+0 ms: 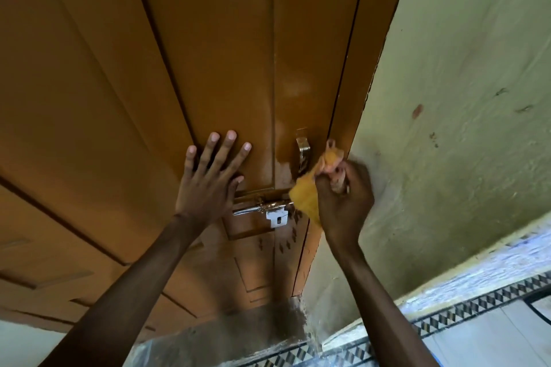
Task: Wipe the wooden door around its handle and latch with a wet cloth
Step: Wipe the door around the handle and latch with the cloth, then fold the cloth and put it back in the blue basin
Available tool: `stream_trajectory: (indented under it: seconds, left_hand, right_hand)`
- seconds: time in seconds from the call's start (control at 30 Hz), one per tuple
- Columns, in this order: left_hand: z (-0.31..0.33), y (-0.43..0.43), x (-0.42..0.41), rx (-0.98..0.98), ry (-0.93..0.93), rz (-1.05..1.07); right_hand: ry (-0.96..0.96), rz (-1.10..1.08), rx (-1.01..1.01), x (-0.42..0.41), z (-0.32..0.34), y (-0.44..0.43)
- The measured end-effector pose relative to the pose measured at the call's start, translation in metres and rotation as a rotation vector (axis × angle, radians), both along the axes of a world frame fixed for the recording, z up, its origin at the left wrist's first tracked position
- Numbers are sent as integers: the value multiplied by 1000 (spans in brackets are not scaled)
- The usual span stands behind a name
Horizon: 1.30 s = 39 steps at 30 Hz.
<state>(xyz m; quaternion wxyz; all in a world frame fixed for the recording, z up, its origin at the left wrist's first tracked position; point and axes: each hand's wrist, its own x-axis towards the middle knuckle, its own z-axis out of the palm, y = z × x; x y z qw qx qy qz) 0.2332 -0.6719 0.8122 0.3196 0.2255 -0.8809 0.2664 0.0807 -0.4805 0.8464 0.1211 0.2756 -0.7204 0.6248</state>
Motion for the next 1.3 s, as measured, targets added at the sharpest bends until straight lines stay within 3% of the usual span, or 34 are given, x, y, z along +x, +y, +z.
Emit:
stream_trajectory:
  seconds: [0.13, 0.27, 0.43, 0.5, 0.57, 0.63, 0.67, 0.8, 0.87, 1.0, 1.2, 1.3]
  left_hand:
    - [0, 3, -2, 54, 12, -6]
    - [3, 9, -3, 45, 9, 22]
    - [4, 16, -3, 60, -9, 56]
    - [7, 21, -3, 81, -15, 63]
    - [16, 37, -6, 144, 14, 80]
    - [22, 64, -8, 311, 99, 80]
    - [24, 81, -9, 493, 201, 41]
    - [50, 183, -2, 1774, 704, -99]
    - [45, 218, 9, 2130, 711, -85]
    - [9, 258, 40, 2283, 698, -86]
    - [-29, 326, 64, 2279, 617, -65]
    - [-43, 368, 64, 2309, 590, -66]
  right_hand:
    - [183, -22, 173, -10, 19, -41]
    - [260, -140, 326, 3, -29, -48]
    - [27, 116, 632, -11, -76, -24]
    - [-40, 168, 580, -18, -66, -17]
    - [-231, 241, 370, -19, -37, 0]
    - [-461, 385, 192, -15, -9, 24]
    - [-601, 499, 112, -12, 3, 37]
    - [-1234, 976, -95, 0, 19, 94]
    - [-1370, 1066, -60, 6, 9, 121]
    - [-1280, 939, 191, 25, -26, 169]
    - [-1679, 885, 56, 45, -63, 251]
    - [-1617, 957, 107, 46, -68, 295]
